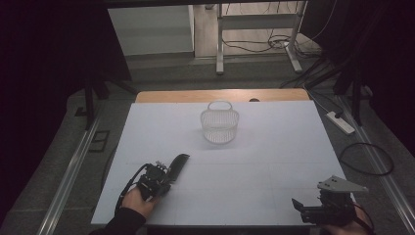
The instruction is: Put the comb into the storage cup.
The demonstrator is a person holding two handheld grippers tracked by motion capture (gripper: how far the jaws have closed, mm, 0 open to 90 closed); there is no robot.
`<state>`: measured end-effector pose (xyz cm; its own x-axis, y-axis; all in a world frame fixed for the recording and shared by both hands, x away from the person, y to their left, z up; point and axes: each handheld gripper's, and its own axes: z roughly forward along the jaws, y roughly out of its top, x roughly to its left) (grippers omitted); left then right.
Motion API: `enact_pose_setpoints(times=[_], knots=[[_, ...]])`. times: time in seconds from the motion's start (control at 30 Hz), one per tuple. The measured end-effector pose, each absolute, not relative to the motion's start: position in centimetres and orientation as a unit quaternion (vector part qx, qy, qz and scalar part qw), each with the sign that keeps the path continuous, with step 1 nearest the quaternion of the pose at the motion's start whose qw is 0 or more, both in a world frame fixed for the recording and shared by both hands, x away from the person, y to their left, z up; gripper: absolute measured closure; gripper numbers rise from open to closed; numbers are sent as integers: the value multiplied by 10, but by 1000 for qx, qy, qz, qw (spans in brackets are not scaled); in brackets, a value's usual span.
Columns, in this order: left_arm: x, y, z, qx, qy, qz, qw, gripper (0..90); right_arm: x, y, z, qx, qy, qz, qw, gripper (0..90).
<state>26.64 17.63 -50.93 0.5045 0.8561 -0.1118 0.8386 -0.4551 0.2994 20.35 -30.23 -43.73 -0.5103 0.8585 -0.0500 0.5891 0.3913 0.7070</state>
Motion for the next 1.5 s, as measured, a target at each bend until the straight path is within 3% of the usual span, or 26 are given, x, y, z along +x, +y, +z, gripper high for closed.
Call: enact_pose_setpoints(times=[0.17,0.43,0.57,0.77,1.03,1.13,1.23,1.5], knots=[[267,180,-508,849,503,29,160,893,204,-302,-437,448,807,322,210,4],[262,184,-493,845,488,19,218,890,204,-302,-437,450,807,322,209,4],[259,190,-482,840,487,29,236,834,204,-302,-437,450,807,320,209,4],[256,196,-475,838,490,44,236,638,204,-302,-437,451,807,320,208,3],[256,211,-470,825,510,68,235,186,204,-302,-437,451,806,320,208,3],[257,216,-471,822,516,65,234,74,204,-302,-437,451,806,320,208,3],[258,220,-472,820,518,53,237,0,204,-302,-437,451,806,321,208,3],[261,220,-475,828,510,45,229,0,204,-302,-437,452,806,320,208,3]])
